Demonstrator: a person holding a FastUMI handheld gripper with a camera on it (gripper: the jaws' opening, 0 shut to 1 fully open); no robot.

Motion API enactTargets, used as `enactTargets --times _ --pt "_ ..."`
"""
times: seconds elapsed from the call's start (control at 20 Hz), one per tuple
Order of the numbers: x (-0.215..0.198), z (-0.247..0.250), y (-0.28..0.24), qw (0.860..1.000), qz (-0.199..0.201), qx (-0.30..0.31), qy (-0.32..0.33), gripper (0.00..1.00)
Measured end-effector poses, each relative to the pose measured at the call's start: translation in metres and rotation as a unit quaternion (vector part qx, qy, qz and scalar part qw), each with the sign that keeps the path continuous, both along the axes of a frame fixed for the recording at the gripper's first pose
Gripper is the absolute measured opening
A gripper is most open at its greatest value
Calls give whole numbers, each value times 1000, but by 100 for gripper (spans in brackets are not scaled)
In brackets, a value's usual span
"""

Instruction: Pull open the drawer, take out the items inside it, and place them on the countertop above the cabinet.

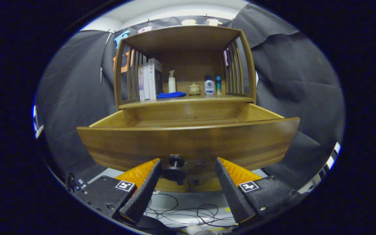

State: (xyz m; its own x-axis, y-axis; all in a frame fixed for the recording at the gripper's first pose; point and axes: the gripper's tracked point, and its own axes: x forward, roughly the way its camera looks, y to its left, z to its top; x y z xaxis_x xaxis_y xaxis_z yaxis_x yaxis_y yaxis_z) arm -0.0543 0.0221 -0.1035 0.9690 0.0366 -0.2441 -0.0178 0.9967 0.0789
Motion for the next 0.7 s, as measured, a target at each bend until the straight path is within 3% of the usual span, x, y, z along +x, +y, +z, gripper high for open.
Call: enactTargets --times 0.3,0.7 --pt "9 87 -27 999 -11 0 -53 100" --pt "102 156 -12 1000 1 -20 -20 99"
